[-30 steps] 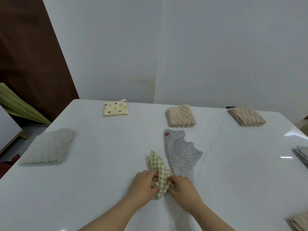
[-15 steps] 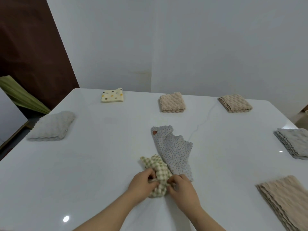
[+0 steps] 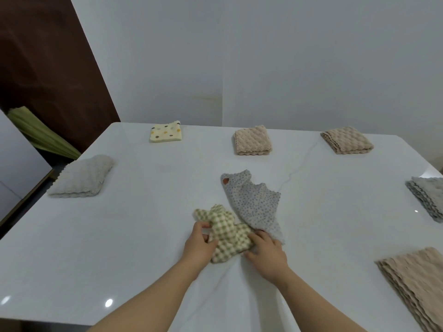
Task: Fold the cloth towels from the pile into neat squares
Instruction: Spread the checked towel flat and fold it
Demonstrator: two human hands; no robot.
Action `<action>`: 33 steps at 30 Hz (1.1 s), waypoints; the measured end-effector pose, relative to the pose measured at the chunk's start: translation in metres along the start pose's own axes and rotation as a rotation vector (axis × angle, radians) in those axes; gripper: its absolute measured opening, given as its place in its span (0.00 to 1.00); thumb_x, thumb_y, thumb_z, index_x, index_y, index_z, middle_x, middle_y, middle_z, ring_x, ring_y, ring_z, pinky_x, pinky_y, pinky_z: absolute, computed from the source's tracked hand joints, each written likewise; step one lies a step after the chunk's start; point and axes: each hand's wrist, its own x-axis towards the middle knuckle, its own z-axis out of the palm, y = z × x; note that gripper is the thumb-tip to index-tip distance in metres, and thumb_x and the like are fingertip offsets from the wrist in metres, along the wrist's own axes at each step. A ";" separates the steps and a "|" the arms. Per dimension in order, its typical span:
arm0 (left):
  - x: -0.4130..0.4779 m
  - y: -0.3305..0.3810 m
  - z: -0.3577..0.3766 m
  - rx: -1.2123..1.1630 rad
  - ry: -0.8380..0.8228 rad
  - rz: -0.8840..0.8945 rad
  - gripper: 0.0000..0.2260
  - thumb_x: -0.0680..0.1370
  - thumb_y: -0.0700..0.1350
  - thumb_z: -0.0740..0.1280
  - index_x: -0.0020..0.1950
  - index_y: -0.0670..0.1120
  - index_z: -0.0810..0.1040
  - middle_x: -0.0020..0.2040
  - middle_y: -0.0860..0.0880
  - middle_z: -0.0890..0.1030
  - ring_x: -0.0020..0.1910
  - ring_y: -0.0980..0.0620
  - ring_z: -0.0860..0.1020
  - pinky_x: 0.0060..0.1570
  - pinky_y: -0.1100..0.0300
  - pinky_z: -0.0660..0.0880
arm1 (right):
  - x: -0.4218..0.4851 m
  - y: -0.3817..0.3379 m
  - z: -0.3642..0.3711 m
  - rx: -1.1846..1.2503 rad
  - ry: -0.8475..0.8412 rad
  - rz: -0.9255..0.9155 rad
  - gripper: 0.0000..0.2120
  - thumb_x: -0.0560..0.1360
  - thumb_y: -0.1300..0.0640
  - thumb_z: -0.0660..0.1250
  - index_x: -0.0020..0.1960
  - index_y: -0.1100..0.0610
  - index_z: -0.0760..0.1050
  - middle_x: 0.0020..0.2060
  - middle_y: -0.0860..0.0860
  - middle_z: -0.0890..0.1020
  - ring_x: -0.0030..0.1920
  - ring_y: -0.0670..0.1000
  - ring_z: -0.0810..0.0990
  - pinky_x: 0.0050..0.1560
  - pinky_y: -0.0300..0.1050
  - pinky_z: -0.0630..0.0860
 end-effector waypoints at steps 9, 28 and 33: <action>0.018 -0.005 -0.013 0.302 0.061 0.075 0.26 0.76 0.32 0.55 0.70 0.54 0.66 0.68 0.46 0.65 0.59 0.49 0.69 0.57 0.60 0.71 | 0.013 0.002 -0.010 0.062 0.158 0.149 0.22 0.78 0.53 0.57 0.71 0.53 0.61 0.72 0.50 0.61 0.68 0.58 0.63 0.64 0.51 0.65; 0.002 0.002 -0.003 -0.007 -0.197 -0.020 0.09 0.78 0.38 0.57 0.40 0.48 0.70 0.39 0.51 0.73 0.38 0.54 0.70 0.37 0.63 0.66 | -0.008 -0.007 0.011 0.473 0.074 0.081 0.08 0.78 0.51 0.60 0.54 0.52 0.73 0.35 0.44 0.74 0.36 0.44 0.72 0.37 0.36 0.68; -0.015 0.001 0.009 -0.211 -0.270 -0.077 0.06 0.78 0.39 0.58 0.41 0.47 0.70 0.39 0.49 0.73 0.38 0.52 0.69 0.40 0.61 0.66 | -0.028 -0.009 0.010 0.674 0.011 0.070 0.09 0.79 0.54 0.57 0.54 0.52 0.75 0.43 0.45 0.78 0.48 0.48 0.76 0.52 0.42 0.72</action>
